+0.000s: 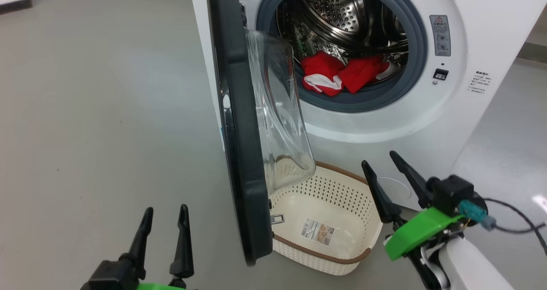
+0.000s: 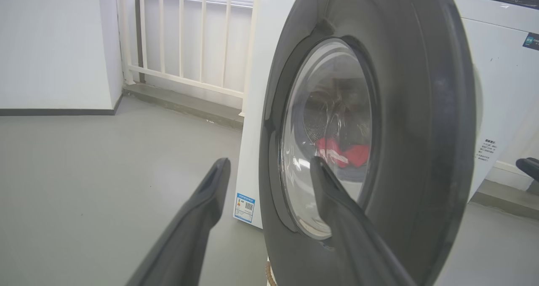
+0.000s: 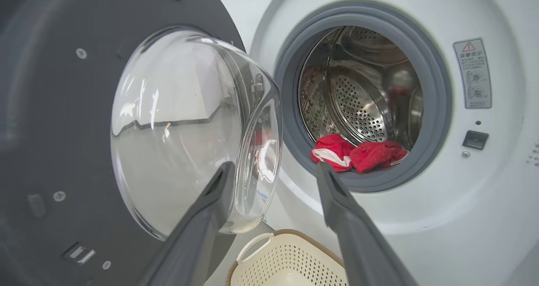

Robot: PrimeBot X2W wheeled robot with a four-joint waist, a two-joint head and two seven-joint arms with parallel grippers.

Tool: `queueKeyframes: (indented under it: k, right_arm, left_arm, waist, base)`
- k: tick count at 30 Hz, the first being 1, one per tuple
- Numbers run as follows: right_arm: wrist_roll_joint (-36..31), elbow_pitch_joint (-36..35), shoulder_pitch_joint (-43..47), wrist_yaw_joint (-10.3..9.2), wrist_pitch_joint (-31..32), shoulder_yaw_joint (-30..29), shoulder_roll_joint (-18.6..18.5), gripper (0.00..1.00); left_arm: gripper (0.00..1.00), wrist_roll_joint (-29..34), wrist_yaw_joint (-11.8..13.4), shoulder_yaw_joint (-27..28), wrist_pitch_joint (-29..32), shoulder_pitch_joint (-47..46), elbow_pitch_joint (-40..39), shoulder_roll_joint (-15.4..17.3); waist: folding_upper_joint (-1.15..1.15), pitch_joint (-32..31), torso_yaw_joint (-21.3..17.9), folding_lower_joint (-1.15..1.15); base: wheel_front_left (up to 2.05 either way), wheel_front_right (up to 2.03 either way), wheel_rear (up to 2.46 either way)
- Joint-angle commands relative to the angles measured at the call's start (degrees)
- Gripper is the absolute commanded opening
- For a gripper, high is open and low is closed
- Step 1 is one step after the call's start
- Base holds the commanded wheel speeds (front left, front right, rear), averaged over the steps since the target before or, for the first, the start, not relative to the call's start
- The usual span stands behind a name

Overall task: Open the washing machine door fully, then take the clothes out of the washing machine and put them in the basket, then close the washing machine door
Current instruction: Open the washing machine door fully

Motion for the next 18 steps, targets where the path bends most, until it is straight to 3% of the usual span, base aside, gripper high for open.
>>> queueKeyframes:
  k: [1, 9, 18]
  right_arm:
    - [-1.89, -2.57, 1.32, 0.37, -0.50, -0.54, 1.16, 1.00]
    - [-9.98, -9.69, 8.90, 0.37, -0.51, -4.97, 4.57, 1.00]
    - [-9.72, -10.48, 11.06, 0.37, -0.52, -4.78, 5.02, 1.00]
  left_arm:
    - [1.00, 0.44, 0.29, 1.84, -0.70, -0.53, -1.64, 0.57]
    - [1.00, 1.16, -0.02, 2.20, -0.72, -0.15, -2.30, 0.32]
    - [1.00, 1.86, -0.38, 2.37, -0.73, 0.76, -1.99, 0.10]
  waist:
    - [0.00, -0.03, 0.02, 0.00]
    - [0.00, -0.25, -0.15, 0.00]
    - [0.00, -0.98, -0.01, 0.00]
  base:
    - [0.00, 0.00, 0.00]
    - [0.00, 0.00, 0.00]
    - [0.00, 0.00, 0.00]
